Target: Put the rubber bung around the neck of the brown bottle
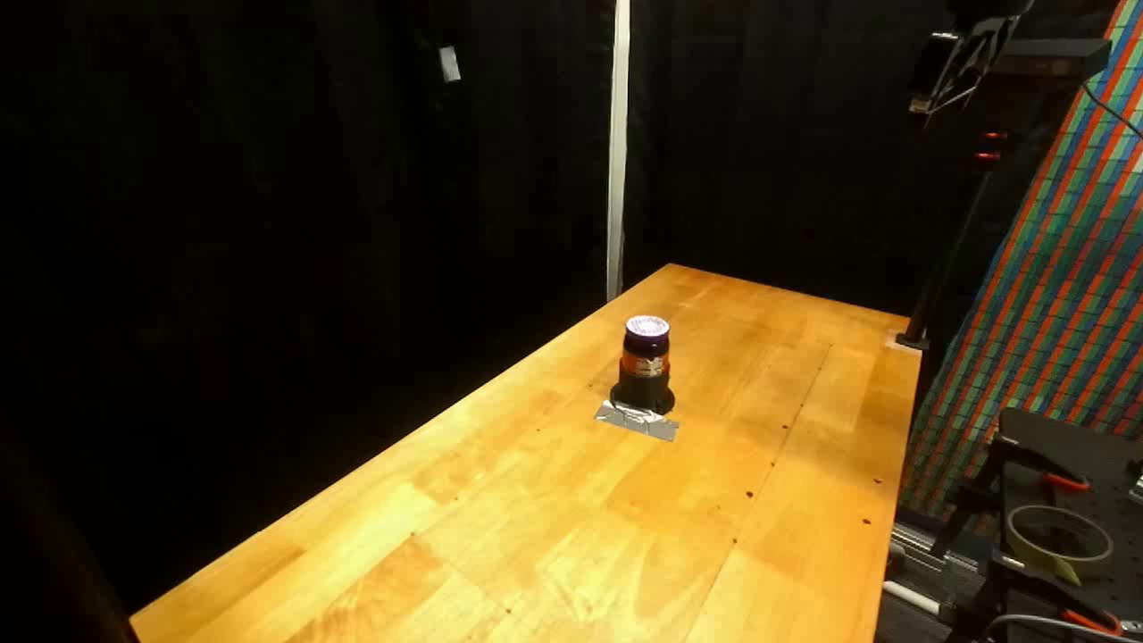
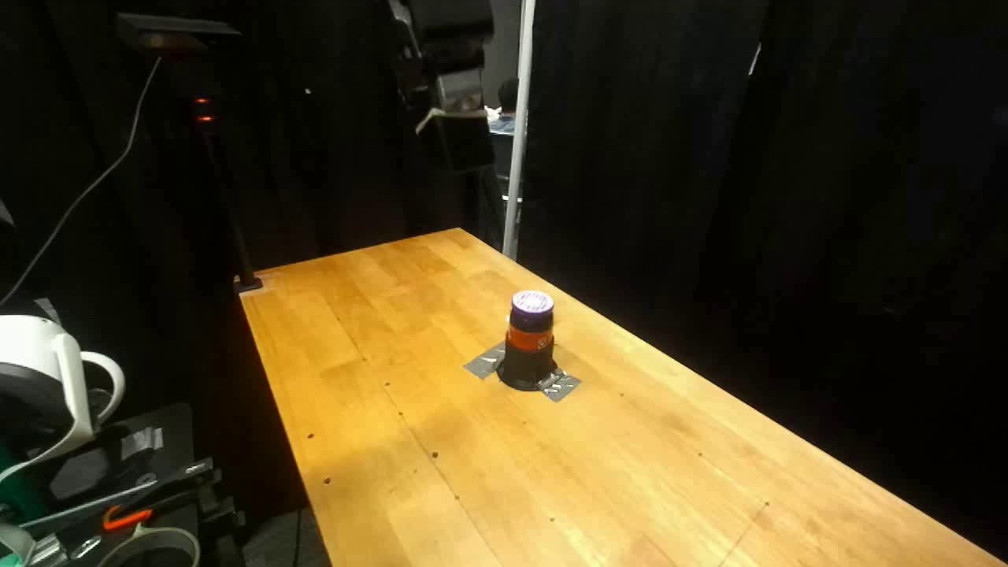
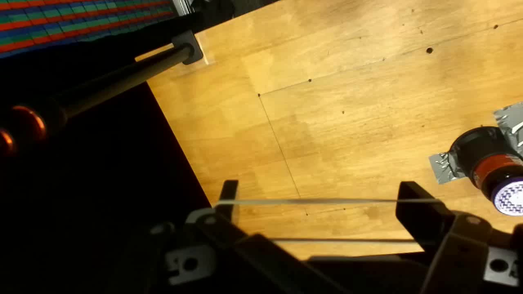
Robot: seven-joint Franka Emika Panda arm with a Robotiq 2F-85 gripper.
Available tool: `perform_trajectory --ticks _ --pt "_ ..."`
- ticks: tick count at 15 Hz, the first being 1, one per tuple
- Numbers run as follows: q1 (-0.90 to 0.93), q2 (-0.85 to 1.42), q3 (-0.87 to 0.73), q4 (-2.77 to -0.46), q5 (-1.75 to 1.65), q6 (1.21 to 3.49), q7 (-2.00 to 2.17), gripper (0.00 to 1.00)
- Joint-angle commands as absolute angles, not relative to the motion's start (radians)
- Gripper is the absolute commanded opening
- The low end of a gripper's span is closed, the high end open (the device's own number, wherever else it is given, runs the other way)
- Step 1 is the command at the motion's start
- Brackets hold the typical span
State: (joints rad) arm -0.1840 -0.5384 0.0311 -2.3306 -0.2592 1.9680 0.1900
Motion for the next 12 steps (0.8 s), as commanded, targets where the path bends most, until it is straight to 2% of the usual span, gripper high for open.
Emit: perform_trajectory --ticks 1,5,12 --pt "-0.167 -0.538 0.017 -2.323 -0.267 1.964 0.197 1.0" --pt "-0.167 -0.545 0.018 -2.315 -0.267 1.964 0.196 1.0" --pt "-0.072 -0.243 -0.083 -2.123 -0.178 2.051 -0.142 1.0"
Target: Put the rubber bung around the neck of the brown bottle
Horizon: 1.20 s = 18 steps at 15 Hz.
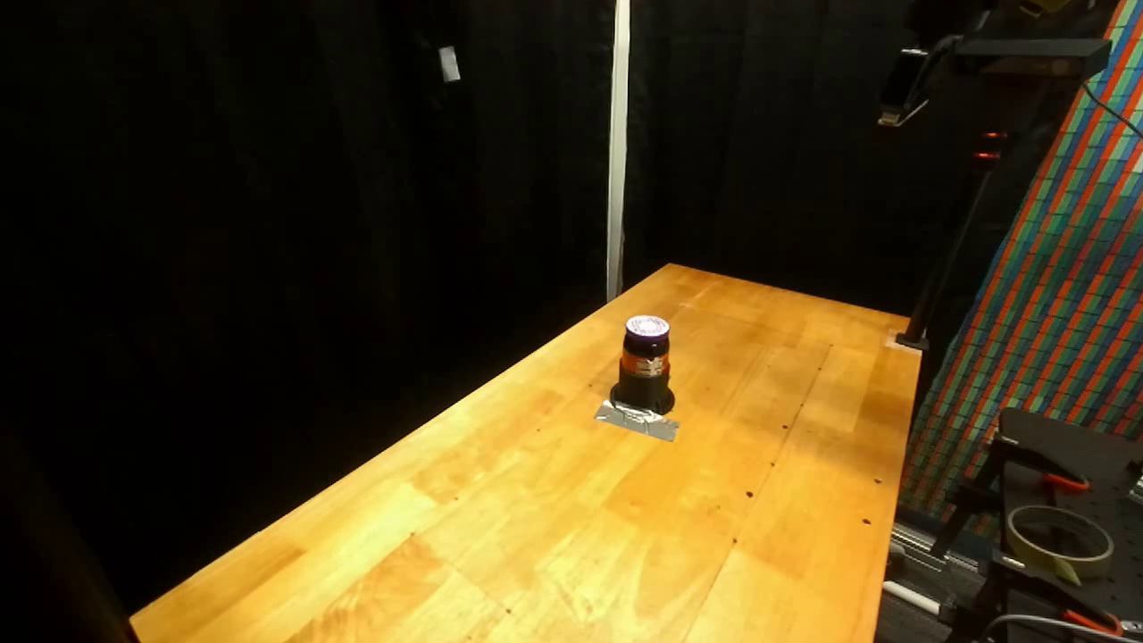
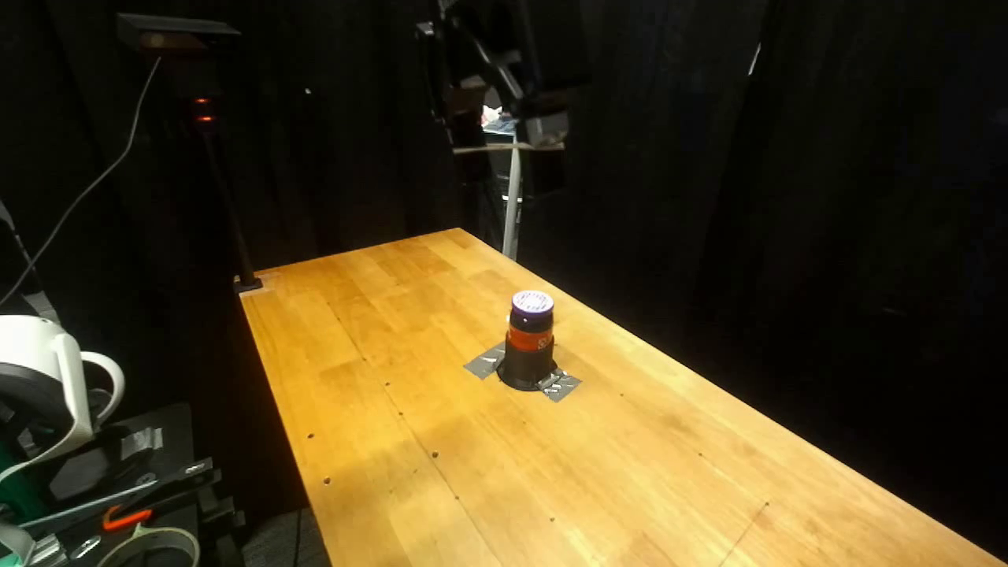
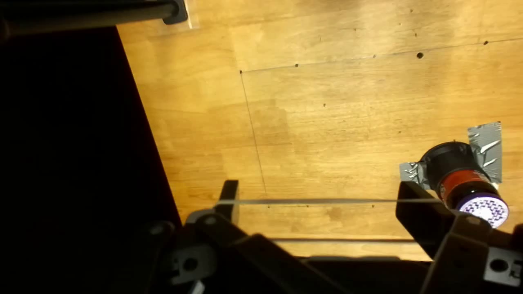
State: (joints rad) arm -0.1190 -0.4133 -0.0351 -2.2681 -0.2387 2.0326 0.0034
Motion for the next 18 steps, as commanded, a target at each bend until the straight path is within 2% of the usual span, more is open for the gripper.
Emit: perform_trajectory --ticks 1,9,18 --pt "-0.059 -0.194 -0.096 -2.082 -0.143 2.052 -0.195 1.0" --pt "-0.051 0.258 -0.048 -1.655 0.212 1.903 -0.331 1.0" --pt "-0.042 0.672 0.019 -1.209 0.193 1.709 -0.134 1.0"
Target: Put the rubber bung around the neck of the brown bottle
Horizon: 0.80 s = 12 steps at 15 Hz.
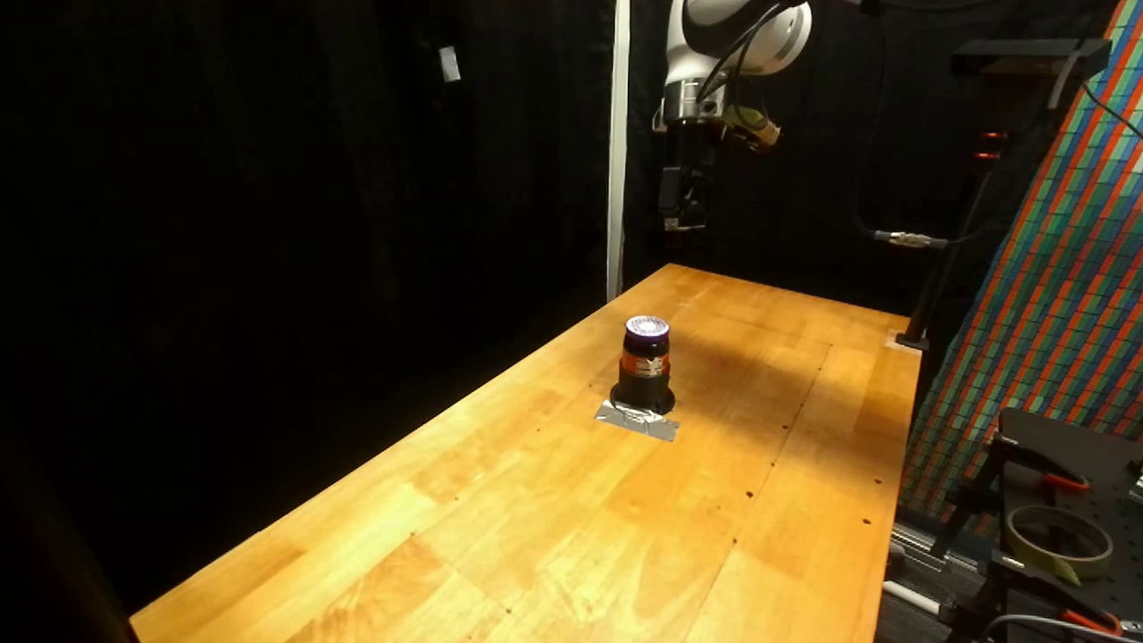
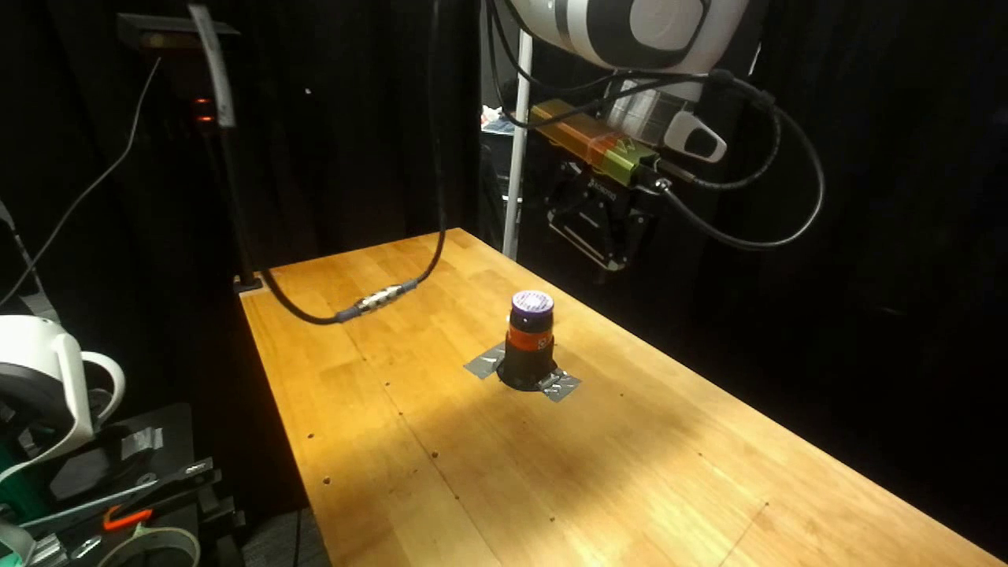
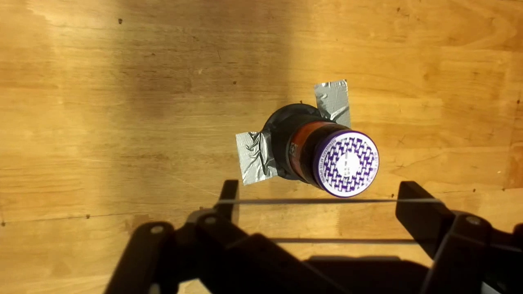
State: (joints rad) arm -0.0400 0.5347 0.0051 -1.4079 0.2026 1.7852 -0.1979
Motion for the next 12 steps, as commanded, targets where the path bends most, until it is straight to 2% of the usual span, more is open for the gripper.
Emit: perform_trajectory --ticks 1,7,12 --pt "-0.041 0.709 0.021 -1.163 0.189 1.699 -0.121 1.0" --pt "-0.024 0.92 0.032 -0.901 0.177 1.652 -0.051 1.0" --pt "-0.009 1.061 0.063 -0.735 0.191 1.529 0.003 1.0"
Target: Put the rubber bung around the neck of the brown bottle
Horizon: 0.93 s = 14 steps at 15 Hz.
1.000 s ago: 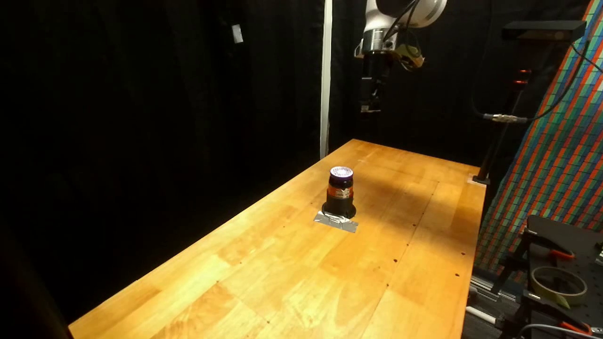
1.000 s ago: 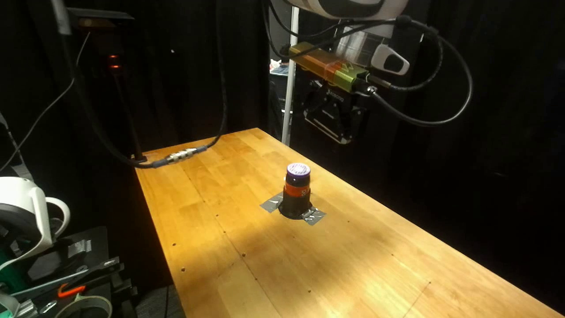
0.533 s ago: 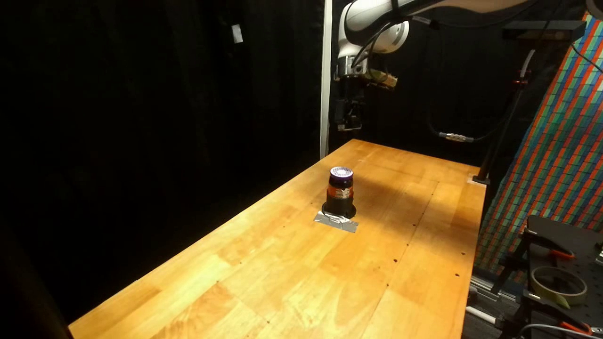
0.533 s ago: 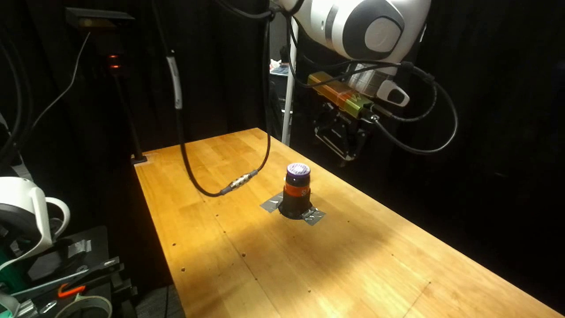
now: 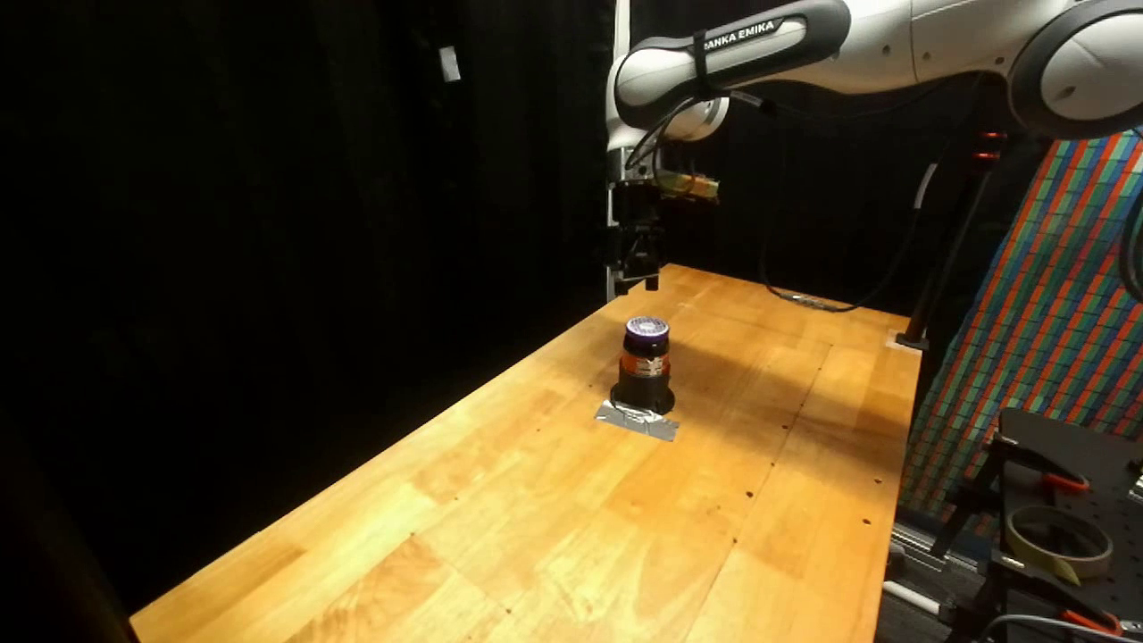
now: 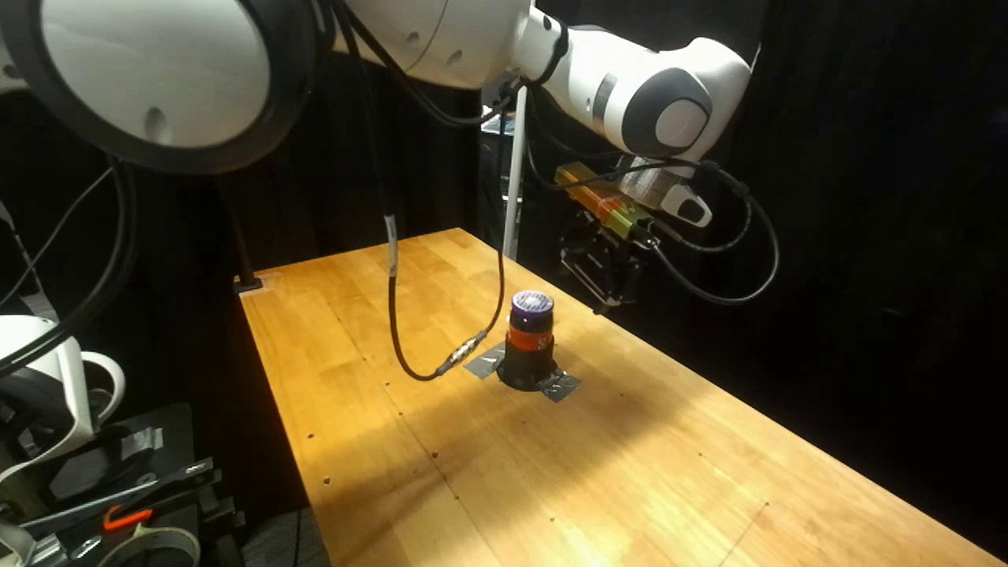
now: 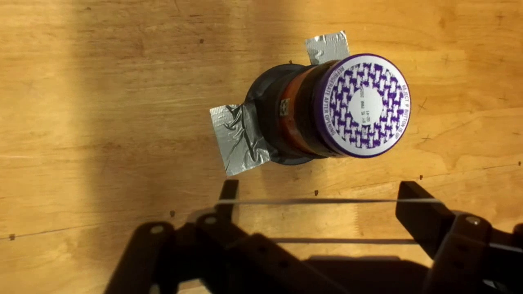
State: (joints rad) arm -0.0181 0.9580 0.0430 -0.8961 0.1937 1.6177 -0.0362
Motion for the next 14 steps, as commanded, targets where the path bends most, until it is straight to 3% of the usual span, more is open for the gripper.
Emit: perform_trajectory --ticks 1,14 --pt "-0.006 1.082 0.069 -0.713 0.192 1.507 0.003 1.0" --pt "0.076 1.146 0.037 -0.679 0.134 1.373 0.036 1.0"
